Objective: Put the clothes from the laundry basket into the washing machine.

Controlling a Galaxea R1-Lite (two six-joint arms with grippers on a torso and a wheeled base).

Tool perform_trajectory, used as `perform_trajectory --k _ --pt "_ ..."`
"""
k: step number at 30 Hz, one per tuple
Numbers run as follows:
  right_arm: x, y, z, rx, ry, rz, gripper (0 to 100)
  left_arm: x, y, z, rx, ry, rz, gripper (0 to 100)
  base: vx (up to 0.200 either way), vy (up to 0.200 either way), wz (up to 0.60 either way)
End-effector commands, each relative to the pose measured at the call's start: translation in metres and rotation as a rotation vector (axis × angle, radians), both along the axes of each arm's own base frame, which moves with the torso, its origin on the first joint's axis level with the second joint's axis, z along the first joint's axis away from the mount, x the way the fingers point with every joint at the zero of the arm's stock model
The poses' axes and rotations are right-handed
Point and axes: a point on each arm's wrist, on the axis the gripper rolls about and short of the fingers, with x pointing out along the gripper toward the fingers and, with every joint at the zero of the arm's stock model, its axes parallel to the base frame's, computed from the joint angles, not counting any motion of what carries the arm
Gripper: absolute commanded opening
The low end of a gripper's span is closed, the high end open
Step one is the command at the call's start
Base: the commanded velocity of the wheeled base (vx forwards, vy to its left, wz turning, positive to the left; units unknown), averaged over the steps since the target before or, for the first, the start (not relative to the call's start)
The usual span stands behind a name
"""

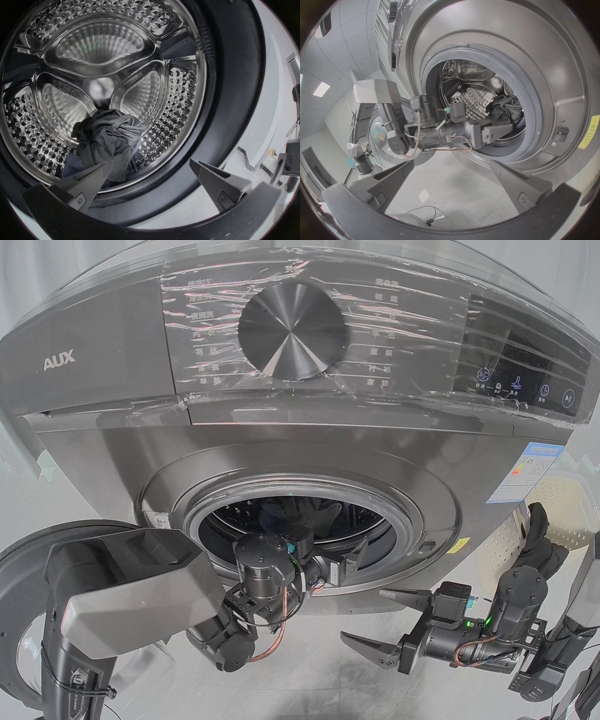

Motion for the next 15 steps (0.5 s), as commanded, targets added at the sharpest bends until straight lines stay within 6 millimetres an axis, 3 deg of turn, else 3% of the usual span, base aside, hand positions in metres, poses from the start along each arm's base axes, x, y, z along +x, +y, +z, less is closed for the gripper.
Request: perform_trajectory --k 1,7,15 --pt "-0.010 -0.010 0.020 0.047 -0.054 -0.005 100 -0.040 0.023 0.031 -0.023 -0.003 -0.026 100 0.000 0.000 0.00" --pt "-0.029 -0.029 0.029 0.063 -0.070 -0.039 100 -0.105 0.059 0.049 -0.001 0.031 -0.084 100 0.000 0.000 0.00" --pt "-0.051 -0.051 0.041 0.100 -0.107 -0.106 100 -0.149 0.094 0.075 -0.027 0.009 -0.109 100 0.000 0.000 0.00"
